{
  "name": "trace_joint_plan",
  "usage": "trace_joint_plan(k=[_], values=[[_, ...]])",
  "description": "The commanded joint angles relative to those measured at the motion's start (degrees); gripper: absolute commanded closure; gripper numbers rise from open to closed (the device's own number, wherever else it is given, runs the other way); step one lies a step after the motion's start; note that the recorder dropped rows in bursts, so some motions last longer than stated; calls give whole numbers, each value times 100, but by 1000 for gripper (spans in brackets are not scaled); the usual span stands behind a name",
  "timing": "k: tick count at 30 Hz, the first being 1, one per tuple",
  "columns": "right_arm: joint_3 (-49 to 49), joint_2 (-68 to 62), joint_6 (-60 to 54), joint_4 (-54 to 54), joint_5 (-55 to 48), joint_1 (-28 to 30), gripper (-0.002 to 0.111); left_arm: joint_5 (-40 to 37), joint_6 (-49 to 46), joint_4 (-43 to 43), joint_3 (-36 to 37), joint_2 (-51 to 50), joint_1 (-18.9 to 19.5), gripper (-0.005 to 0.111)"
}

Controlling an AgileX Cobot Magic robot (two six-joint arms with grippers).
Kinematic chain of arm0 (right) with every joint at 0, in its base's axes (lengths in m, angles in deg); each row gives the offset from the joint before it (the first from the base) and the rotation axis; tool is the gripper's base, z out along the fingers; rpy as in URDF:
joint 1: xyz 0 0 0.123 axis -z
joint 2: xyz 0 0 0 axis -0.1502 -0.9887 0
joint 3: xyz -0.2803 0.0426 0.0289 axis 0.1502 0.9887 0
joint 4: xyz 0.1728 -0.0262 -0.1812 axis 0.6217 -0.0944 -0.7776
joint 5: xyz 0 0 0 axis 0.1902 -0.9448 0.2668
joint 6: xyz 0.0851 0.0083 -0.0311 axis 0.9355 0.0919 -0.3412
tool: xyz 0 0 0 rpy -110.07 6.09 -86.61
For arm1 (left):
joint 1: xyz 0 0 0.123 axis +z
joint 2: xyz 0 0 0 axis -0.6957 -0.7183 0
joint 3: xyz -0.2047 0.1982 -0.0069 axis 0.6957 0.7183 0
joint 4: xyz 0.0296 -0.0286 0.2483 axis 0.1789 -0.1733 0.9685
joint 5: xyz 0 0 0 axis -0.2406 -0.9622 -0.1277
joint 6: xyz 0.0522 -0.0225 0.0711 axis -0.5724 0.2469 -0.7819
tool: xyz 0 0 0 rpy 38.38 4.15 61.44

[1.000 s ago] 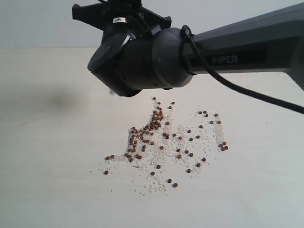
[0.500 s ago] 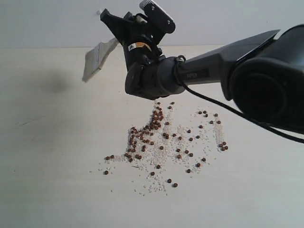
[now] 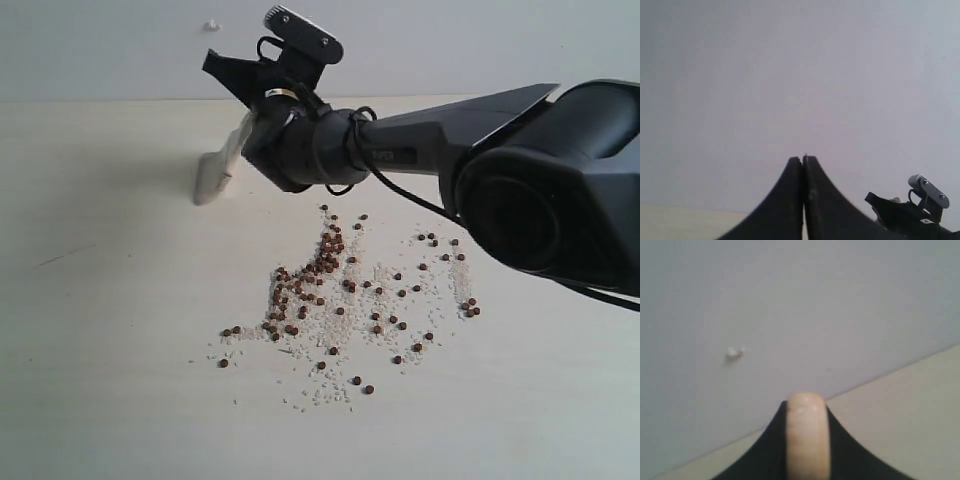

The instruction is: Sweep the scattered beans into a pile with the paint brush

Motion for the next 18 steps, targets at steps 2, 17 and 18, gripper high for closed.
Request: trace_joint_plan(k=[2, 17, 18], values=[[-25, 316, -2745, 2224, 834, -35, 108, -12, -29, -48, 22, 3, 9, 107], [54, 985, -6653, 3406, 2844, -347, 108, -12, -29, -48, 22, 3, 9, 107], [54, 997, -6862, 3406, 2945, -371, 108, -12, -29, -48, 22, 3, 9, 107]])
